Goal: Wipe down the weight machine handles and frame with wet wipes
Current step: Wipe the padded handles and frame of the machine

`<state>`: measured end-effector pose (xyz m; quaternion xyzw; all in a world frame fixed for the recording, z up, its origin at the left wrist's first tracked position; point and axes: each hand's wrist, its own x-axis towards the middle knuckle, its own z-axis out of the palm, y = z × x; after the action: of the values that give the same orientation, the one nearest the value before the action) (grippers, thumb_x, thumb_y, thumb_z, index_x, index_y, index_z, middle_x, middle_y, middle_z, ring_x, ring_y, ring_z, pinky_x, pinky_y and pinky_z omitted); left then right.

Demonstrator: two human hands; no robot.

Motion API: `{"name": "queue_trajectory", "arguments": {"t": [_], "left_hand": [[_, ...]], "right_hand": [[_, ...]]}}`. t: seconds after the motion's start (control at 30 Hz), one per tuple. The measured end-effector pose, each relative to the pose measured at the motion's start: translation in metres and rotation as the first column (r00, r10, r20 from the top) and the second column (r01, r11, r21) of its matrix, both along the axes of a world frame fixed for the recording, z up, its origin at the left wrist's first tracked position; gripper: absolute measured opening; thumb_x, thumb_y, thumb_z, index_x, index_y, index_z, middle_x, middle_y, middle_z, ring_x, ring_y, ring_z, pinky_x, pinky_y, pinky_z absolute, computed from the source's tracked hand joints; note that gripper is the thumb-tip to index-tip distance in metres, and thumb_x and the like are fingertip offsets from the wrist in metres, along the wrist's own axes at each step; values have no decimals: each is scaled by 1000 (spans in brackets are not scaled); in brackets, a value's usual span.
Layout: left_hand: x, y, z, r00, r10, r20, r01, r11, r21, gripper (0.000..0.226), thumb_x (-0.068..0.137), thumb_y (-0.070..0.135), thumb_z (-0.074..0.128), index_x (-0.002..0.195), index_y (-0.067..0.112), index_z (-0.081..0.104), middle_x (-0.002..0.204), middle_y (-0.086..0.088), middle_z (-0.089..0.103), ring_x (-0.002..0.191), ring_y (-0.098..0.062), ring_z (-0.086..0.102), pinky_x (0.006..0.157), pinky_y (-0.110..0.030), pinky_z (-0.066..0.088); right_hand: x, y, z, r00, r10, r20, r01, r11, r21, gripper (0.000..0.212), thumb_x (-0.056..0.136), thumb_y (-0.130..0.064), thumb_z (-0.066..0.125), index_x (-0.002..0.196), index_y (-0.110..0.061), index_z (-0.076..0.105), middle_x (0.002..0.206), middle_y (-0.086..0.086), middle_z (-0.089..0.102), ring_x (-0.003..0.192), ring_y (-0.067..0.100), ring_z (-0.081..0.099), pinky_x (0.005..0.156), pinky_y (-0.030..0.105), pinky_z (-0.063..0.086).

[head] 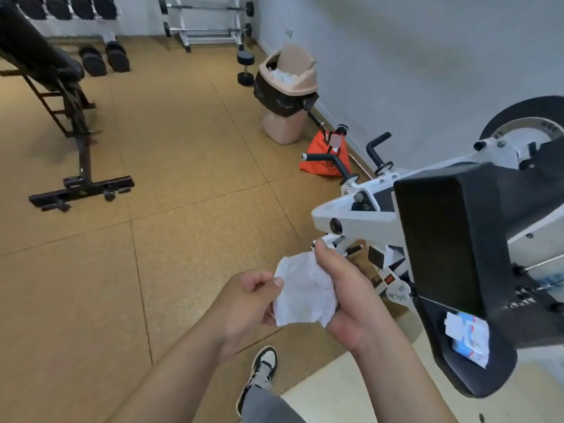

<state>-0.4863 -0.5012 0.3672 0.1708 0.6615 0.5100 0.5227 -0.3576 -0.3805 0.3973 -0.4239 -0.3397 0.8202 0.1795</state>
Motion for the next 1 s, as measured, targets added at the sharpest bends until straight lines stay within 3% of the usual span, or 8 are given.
{"name": "queue_trajectory", "arguments": {"t": [0.1, 0.27, 0.37, 0.57, 0.63, 0.77, 0.9, 1.0], "left_hand": [[-35, 39, 1, 994, 68, -87, -71, 997, -38, 18, 100, 32, 65, 91, 19, 75, 73, 8, 70, 69, -11, 59, 66, -32, 46], [-82, 107, 16, 973, 229, -30, -229, 973, 4, 15, 94, 27, 71, 94, 12, 66, 85, -4, 71, 69, -14, 62, 63, -33, 46], [-101, 143, 34, 981, 154, 115, -167, 979, 113, 24, 104, 26, 60, 101, 7, 73, 99, -9, 79, 83, -18, 71, 80, -41, 53], [-147, 207, 45, 959, 58, 279, -111, 978, 178, 34, 102, 35, 60, 115, 9, 77, 113, -15, 78, 92, -21, 69, 86, -41, 49], [-170, 230, 39, 958, 21, 286, -73, 983, 171, 31, 98, 33, 66, 113, 8, 78, 109, -12, 79, 88, -19, 69, 81, -39, 48], [-221, 282, 32, 955, -125, 268, 72, 977, 201, 32, 84, 28, 76, 102, 1, 76, 90, -9, 74, 77, -17, 63, 70, -32, 47], [-283, 338, 30, 898, -297, 325, 230, 946, 229, 22, 82, 22, 75, 95, 5, 69, 73, -6, 67, 70, -17, 60, 68, -33, 48], [-318, 382, 29, 831, -422, 363, 362, 905, 223, 24, 83, 22, 77, 98, 6, 67, 76, -7, 62, 69, -16, 58, 70, -32, 47]], "right_hand": [[-35, 36, 0, 1000, 20, -14, -19, 999, 44, 36, 102, -42, 69, 115, -9, 66, 114, 25, 71, 113, 41, 71, 110, 63, 48], [-97, 87, 17, 999, 44, -18, -43, 996, 81, 29, 104, -41, 65, 99, -12, 66, 96, 17, 74, 93, 31, 72, 89, 47, 56], [-122, 122, 25, 999, -8, -53, 11, 998, 58, 30, 105, -40, 63, 94, -11, 65, 99, 21, 75, 90, 31, 74, 83, 46, 58], [-168, 183, 21, 988, -155, 23, 156, 985, -75, 58, 102, -50, 64, 132, -1, 69, 120, 24, 76, 106, 37, 76, 93, 52, 59], [-184, 202, 17, 979, -199, 37, 202, 972, -120, 62, 99, -54, 67, 132, -1, 71, 120, 24, 76, 108, 39, 75, 98, 54, 56], [-216, 241, 18, 962, -270, 38, 273, 952, -139, 55, 103, -51, 61, 113, 0, 79, 105, 22, 78, 83, 31, 77, 80, 45, 57], [-247, 277, 22, 880, -469, 73, 475, 863, -174, 62, 103, -50, 59, 131, 5, 67, 123, 29, 74, 111, 41, 73, 96, 51, 57], [-252, 295, 28, 808, -584, 82, 589, 792, -162, 57, 106, -50, 56, 129, 0, 68, 108, 20, 80, 92, 32, 78, 60, 34, 60]]}}
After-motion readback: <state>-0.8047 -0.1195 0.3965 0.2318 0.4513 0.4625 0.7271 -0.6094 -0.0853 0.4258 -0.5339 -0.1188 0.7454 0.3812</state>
